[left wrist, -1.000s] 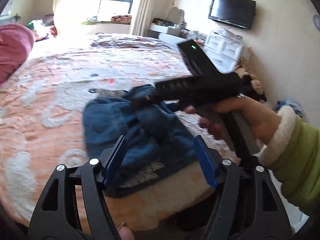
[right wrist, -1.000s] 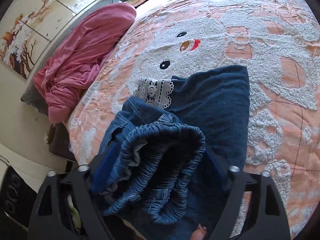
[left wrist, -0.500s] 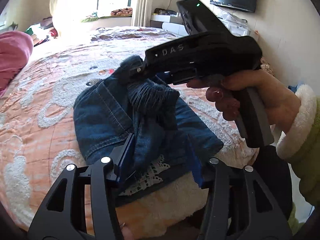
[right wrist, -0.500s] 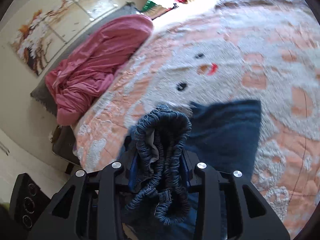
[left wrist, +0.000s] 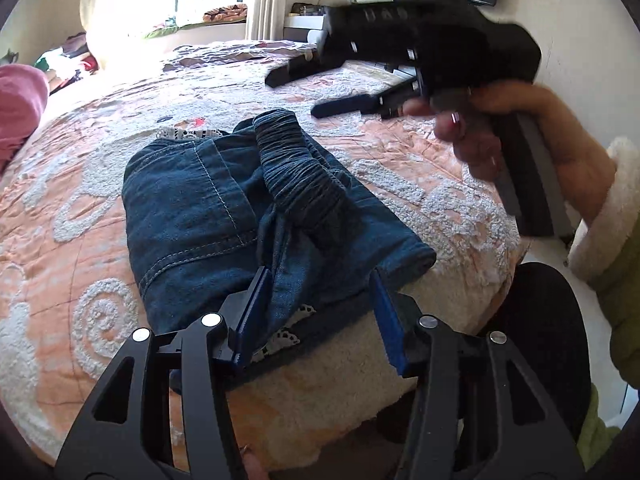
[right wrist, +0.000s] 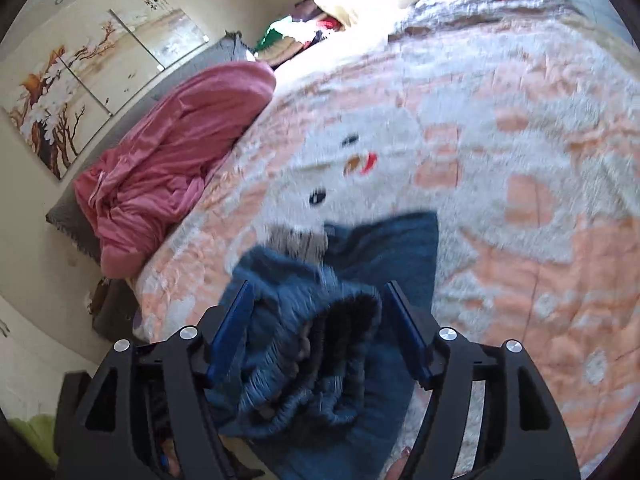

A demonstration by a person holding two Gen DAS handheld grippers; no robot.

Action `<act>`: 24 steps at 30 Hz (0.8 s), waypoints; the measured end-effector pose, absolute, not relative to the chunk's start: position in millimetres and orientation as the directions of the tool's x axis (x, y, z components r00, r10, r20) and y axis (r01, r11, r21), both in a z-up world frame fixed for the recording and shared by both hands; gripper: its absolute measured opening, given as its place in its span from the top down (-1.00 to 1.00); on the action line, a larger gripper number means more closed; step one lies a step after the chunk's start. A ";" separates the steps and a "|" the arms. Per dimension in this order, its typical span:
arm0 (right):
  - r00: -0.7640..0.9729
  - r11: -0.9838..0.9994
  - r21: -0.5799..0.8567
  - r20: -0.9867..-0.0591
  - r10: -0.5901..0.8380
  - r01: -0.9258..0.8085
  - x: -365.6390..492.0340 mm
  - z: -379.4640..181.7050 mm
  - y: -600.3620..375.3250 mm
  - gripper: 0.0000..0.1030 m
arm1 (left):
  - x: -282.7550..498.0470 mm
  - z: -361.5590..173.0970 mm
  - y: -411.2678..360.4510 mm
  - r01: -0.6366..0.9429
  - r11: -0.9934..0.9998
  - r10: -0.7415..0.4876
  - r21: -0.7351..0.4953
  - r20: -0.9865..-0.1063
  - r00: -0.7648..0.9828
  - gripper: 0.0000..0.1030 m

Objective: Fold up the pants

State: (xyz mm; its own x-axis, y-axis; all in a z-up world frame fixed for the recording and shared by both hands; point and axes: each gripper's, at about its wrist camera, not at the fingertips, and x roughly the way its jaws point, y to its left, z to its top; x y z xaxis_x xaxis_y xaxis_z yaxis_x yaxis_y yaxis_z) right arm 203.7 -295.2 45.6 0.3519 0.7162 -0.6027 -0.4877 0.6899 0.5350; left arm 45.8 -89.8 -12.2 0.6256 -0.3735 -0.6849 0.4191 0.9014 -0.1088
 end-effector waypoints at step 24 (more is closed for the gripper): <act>0.386 0.695 -0.076 -0.872 0.302 -0.715 222.4 8.5 -154.5 0.86 | 44.7 -13.6 -88.4 0.410 0.902 -0.387 -0.138 -0.681 0.622 0.17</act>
State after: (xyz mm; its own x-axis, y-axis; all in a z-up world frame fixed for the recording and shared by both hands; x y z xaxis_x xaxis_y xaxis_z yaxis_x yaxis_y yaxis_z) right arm 222.4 -154.5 8.5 0.3857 0.3024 -0.8717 -0.7154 0.6946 -0.0756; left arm 44.7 -88.4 -13.7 0.6219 -0.3871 -0.6808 0.4100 0.9016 -0.1381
